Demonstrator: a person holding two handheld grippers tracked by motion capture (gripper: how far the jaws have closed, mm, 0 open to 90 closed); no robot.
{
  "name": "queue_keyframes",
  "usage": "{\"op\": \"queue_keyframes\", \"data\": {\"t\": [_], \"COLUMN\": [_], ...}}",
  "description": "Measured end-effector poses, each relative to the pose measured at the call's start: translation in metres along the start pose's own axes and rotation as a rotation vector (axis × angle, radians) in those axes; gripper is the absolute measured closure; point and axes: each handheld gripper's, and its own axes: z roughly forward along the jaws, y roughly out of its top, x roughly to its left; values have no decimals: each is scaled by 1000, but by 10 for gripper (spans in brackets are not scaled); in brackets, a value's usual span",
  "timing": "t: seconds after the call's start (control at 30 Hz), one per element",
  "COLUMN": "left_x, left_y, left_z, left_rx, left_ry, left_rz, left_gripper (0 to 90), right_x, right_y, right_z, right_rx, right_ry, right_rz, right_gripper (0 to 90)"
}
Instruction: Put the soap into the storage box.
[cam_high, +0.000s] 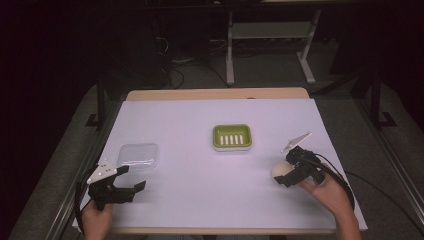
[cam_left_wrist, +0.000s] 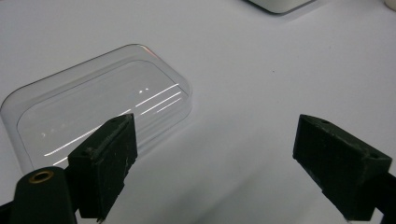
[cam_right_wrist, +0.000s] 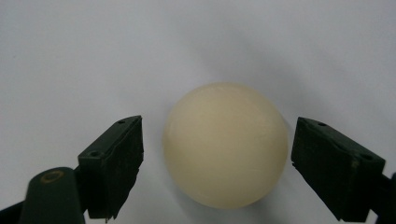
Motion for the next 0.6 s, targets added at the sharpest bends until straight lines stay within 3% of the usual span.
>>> {"op": "queue_keyframes", "data": {"t": [0.6], "left_x": [0], "left_y": [0], "left_z": [2], "left_rx": [12], "left_ry": [-7], "left_rz": [0], "left_gripper": [129], "right_x": [0], "right_y": [0], "right_z": [19], "right_rx": [62], "right_ry": [-14], "right_rz": [-4], "right_gripper": [163]}}
